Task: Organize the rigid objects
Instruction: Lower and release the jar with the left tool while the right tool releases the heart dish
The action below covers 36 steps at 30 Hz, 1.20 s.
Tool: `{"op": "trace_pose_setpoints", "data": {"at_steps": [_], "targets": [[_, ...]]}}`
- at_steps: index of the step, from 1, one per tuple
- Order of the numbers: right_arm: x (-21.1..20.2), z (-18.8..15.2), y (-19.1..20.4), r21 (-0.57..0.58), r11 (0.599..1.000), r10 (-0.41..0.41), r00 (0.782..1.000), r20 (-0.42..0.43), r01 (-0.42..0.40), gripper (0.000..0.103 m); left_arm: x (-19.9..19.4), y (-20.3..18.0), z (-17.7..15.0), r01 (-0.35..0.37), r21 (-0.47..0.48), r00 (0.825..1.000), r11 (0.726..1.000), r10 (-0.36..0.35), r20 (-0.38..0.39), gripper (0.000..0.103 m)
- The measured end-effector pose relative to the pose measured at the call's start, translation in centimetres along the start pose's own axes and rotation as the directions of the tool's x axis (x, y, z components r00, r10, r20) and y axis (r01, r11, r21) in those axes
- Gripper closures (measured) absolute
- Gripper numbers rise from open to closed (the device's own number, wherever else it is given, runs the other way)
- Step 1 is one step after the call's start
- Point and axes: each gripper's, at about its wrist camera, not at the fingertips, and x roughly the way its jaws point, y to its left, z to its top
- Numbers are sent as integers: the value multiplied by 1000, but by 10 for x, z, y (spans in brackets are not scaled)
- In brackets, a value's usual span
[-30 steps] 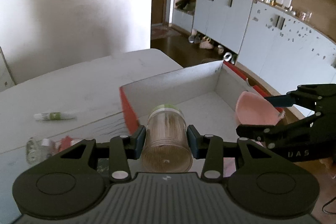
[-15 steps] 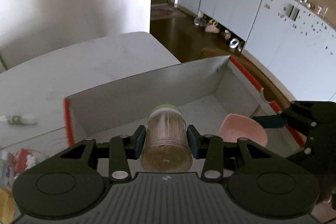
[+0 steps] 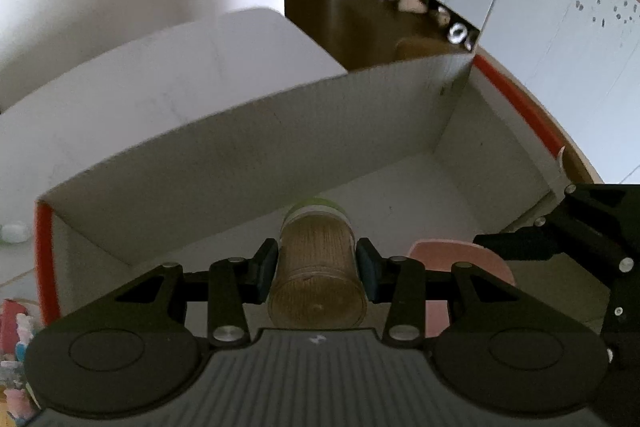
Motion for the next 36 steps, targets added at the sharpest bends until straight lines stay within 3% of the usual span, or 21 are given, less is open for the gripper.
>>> {"op": "trace_pose_setpoints", "data": {"at_steps": [5,13,20,24,36], "targets": [[2,-1,4,-7,1000,6,999,-50,-7,29,11,-1,2,5,-12,998,1000,-5,-56,61],[-3,3,8,-4,1000,7,998,-68,-7,28,10,1,3,12,-31,997,999,-14,-71,61],[-10,1,12,-2,1000,11,998,-63,-12,20,6,5,3,-15,-60,995,998,9,-97,59],[-20,-4,16,8,1000,17,999,-42,-17,15,-4,4,-2,-39,-53,998,998,35,-61,51],[-64,-19,18,93,993,60,994,96,-69,12,-68,16,-17,-18,-89,996,996,25,86,46]]}}
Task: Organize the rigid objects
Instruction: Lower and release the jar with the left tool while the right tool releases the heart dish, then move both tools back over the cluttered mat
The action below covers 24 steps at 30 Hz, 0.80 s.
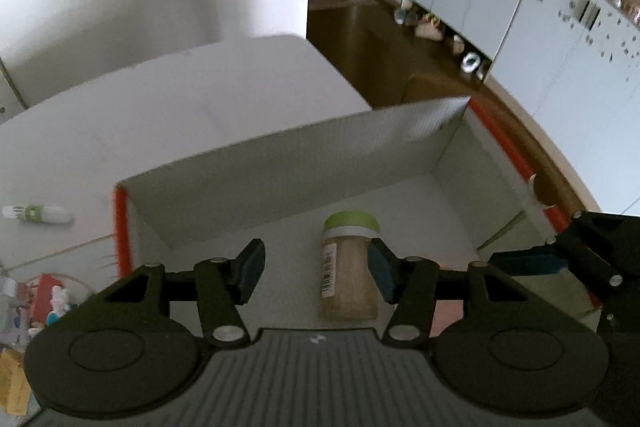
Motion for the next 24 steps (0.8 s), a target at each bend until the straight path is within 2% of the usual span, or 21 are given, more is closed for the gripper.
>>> {"op": "trace_pose_setpoints", "data": {"at_steps": [3,13,15,18,22,24], "targets": [[-11,0,-1,13,1000,8,999,37,-8,11,-18,5,-1,17,-15,999,1000,-16,37,41],[-37,-8,-2,60,996,50,990,132,-58,9,-74,21,-25,27,-28,989,999,-23,146,40],[-41,-6,4,62,996,47,986,162,-58,6,-84,25,-31,22,-35,986,999,-16,165,35],[-55,-10,17,66,997,35,975,221,-51,2,-96,32,-39,29,-47,980,998,-19,196,34],[-66,-13,29,94,994,28,962,273,-55,1,-111,43,-52,24,-48,974,999,-12,225,32],[-69,-15,36,110,992,21,957,291,-55,0,-119,50,-59,29,-46,970,998,-17,242,27]]}}
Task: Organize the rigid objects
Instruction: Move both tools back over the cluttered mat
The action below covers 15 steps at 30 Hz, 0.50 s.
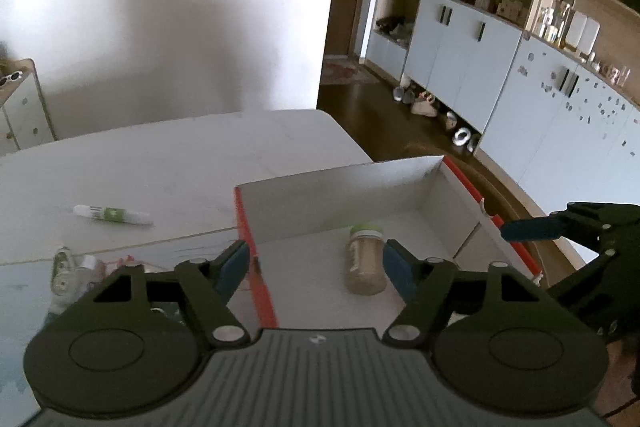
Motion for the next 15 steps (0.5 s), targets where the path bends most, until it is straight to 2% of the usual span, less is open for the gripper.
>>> {"op": "trace_pose_setpoints", "data": {"at_steps": [6,15], "targets": [[-5,-7,30,45,999,-23,999,36,21,0,-24,24,-9,7,17,999,1000,-7,32,22],[-3,-18,84,98,995,-26,993,114,15,0,-53,71,-26,17,45,999,999,-19,45,22]]}}
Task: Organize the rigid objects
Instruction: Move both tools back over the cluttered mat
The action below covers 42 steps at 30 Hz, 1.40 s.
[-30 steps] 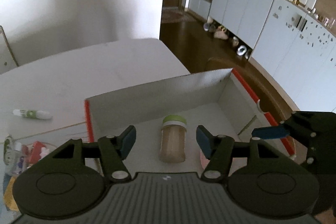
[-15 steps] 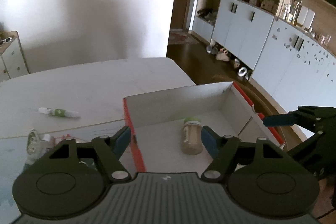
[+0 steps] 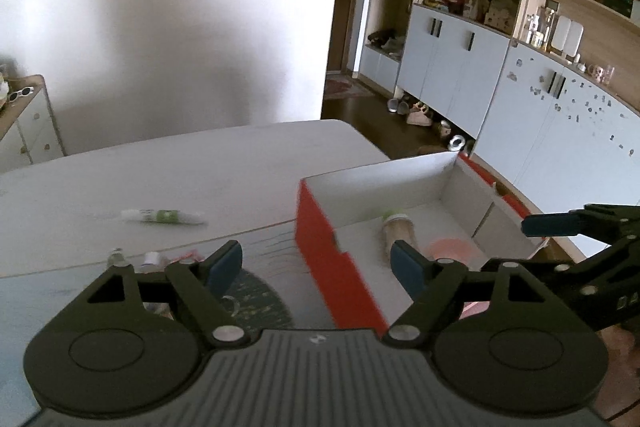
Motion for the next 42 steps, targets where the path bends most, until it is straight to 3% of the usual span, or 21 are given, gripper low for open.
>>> {"op": "trace_pose_setpoints", "data": {"at_steps": [10,24,33,37,42], "targets": [[28,-13,68,-10,1000,6,1000,-3,-6,0,-18,74,-28,-12,-11,1000,1000,12,-16,21],[79,-33,136,-108,994,22,994,-103,-33,0,-18,158,-62,-84,-50,996,995,81,-47,21],[114,-54,146,-151,988,-42,985,-168,17,2,13,187,-86,-143,-54,987,988,139,-77,21],[129,-61,143,-137,989,-73,980,-187,48,3,29,196,-92,-141,-86,986,986,132,-97,21],[143,-72,133,-94,994,-76,974,-215,56,12,49,196,-98,-137,-75,986,988,129,-109,21]]}}
